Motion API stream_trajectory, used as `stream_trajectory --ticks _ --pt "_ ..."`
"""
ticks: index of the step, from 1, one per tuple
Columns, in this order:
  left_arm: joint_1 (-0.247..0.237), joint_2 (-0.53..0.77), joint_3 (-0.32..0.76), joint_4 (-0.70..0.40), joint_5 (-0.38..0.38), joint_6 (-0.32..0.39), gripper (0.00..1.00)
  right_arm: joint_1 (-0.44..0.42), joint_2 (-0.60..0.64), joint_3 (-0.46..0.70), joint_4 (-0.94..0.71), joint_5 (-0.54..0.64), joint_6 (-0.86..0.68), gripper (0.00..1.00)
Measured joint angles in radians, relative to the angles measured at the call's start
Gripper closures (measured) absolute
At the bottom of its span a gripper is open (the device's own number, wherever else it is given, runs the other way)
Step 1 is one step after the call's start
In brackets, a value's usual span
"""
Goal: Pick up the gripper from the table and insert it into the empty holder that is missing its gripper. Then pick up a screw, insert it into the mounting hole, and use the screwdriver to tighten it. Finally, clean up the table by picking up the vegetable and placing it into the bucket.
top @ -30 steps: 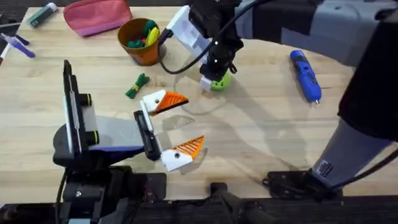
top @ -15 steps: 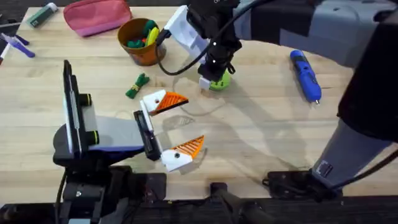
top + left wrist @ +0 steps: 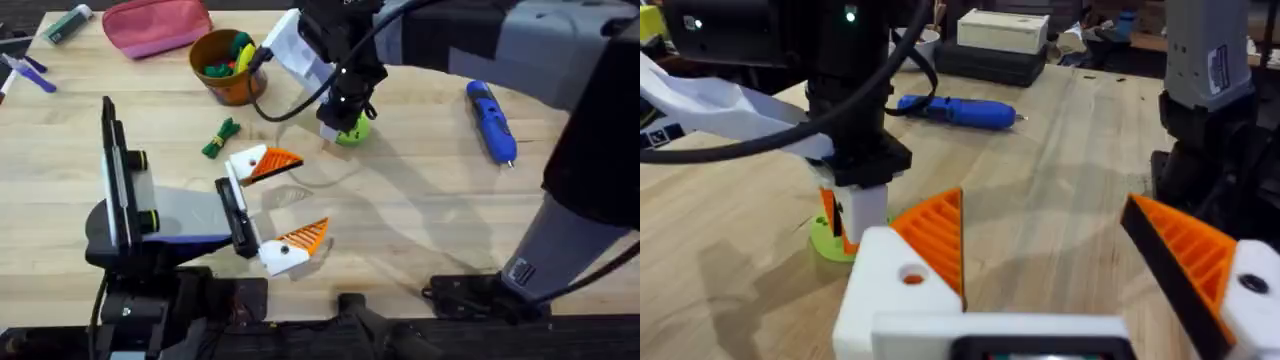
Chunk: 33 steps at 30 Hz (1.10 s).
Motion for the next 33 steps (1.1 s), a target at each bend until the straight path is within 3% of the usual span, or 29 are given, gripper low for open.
stream_trajectory --ticks 18,33 --pt "0.0 0.0 0.0 0.0 0.0 0.0 0.016 0.001 0.0 0.002 -0.008 0.0 0.0 0.852" --pt "0.0 0.0 0.0 0.0 0.0 0.0 0.015 0.0 0.0 0.004 -0.009 0.013 0.0 0.991"
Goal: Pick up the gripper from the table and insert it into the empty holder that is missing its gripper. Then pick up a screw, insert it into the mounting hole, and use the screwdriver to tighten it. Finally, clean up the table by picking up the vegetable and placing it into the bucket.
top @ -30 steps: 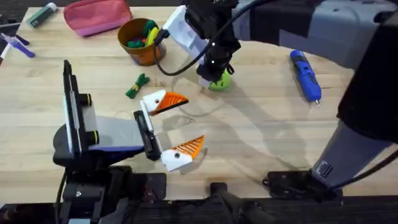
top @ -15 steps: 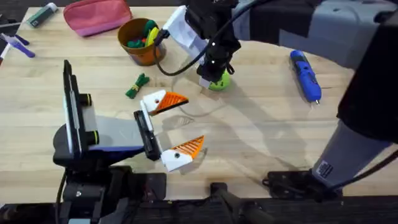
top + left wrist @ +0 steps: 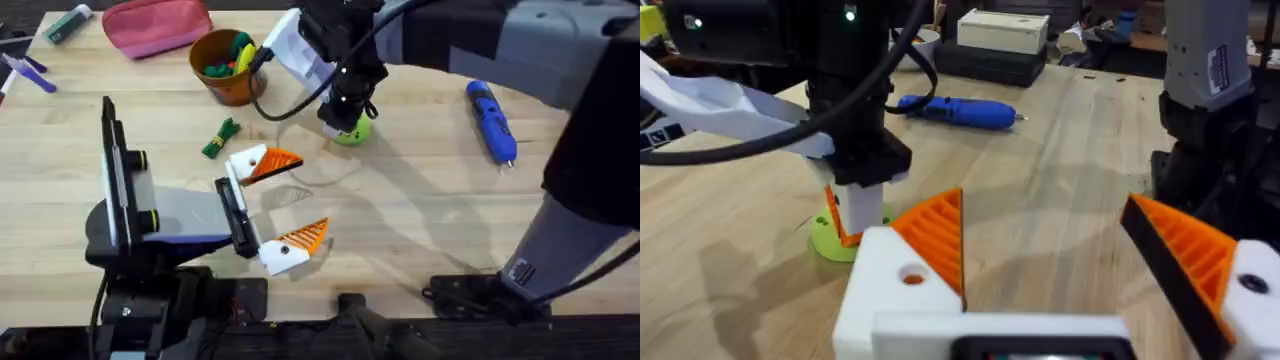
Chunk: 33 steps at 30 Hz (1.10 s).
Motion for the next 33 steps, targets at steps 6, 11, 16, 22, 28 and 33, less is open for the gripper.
stream_trajectory --ticks 6,11,16,22,28,33 --pt "0.0 0.0 0.0 0.0 0.0 0.0 0.015 0.0 0.0 0.0 0.0 0.003 0.0 0.994" --pt "0.0 0.0 0.0 0.0 0.0 0.0 0.015 0.0 0.0 0.0 0.0 0.003 0.0 0.994" --pt "0.0 0.0 0.0 0.0 0.0 0.0 0.015 0.0 0.0 0.0 0.0 0.003 0.0 0.994" --pt "0.0 0.0 0.0 0.0 0.0 0.0 0.015 0.0 0.0 0.0 0.0 0.003 0.0 0.994" --pt "0.0 0.0 0.0 0.0 0.0 0.0 0.015 0.0 -0.001 0.0 -0.005 0.003 0.001 0.994" --pt "0.0 0.0 0.0 0.0 0.0 0.0 0.015 0.0 -0.024 0.0 -0.019 0.003 0.007 0.995"
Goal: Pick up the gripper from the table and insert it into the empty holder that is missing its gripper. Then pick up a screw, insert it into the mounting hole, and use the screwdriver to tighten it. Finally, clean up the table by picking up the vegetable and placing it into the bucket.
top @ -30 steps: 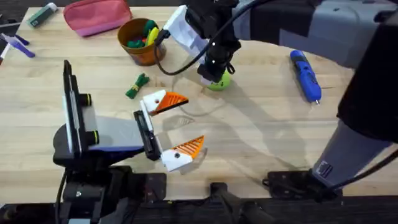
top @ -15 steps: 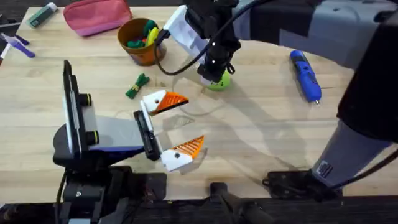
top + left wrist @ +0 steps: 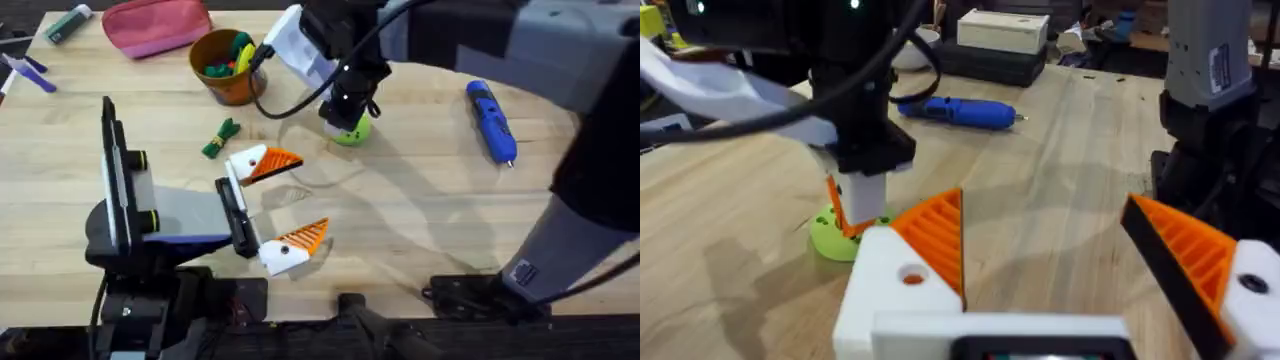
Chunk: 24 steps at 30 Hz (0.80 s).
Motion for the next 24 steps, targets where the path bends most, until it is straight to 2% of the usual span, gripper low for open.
stream_trajectory --ticks 8,24 --pt "0.0 0.0 0.0 0.0 0.0 0.0 0.015 0.0 -0.145 0.01 -0.079 0.0 0.022 0.995" --pt "0.0 0.0 0.0 0.0 0.0 0.0 0.015 0.051 -0.31 0.192 -0.331 0.0 0.074 0.995"
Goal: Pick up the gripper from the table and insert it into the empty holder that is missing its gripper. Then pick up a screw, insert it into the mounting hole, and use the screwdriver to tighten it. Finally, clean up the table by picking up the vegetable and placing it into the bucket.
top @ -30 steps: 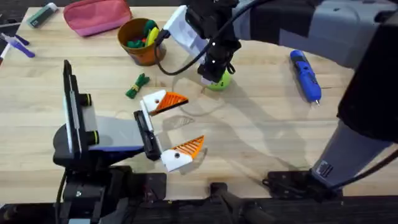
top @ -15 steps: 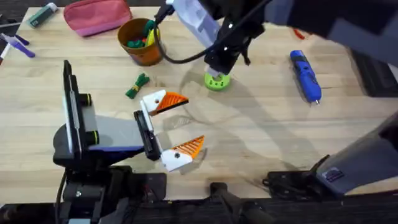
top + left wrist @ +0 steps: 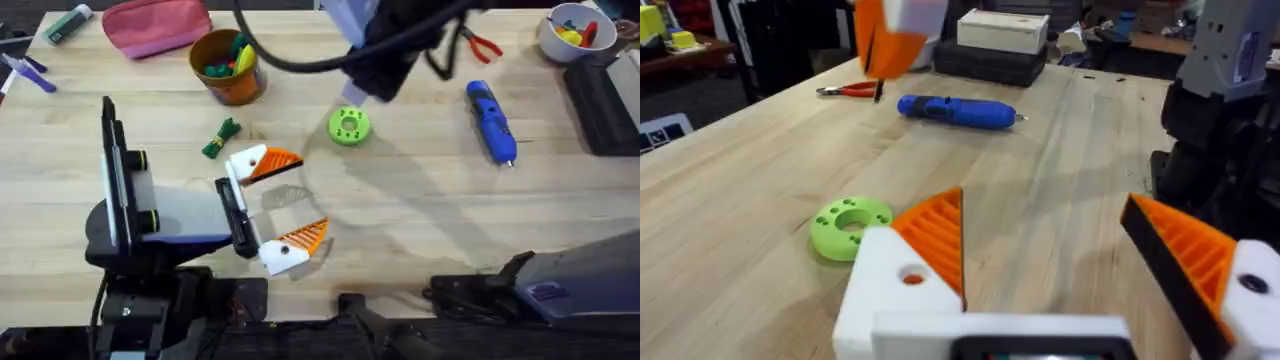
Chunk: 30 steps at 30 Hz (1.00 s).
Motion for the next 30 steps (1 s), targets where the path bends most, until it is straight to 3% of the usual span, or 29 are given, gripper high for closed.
stream_trajectory --ticks 9,19,30 --pt "0.0 0.0 0.0 0.0 0.0 0.0 0.015 0.082 -0.088 0.072 -0.154 0.0 0.01 0.995" --pt "0.0 0.0 0.0 0.0 0.0 0.0 0.015 0.229 -0.083 0.086 -0.159 0.0 0.01 0.995" --pt "0.0 0.0 0.0 0.0 0.0 0.0 0.015 0.271 0.024 0.313 -0.256 0.0 0.01 0.995"
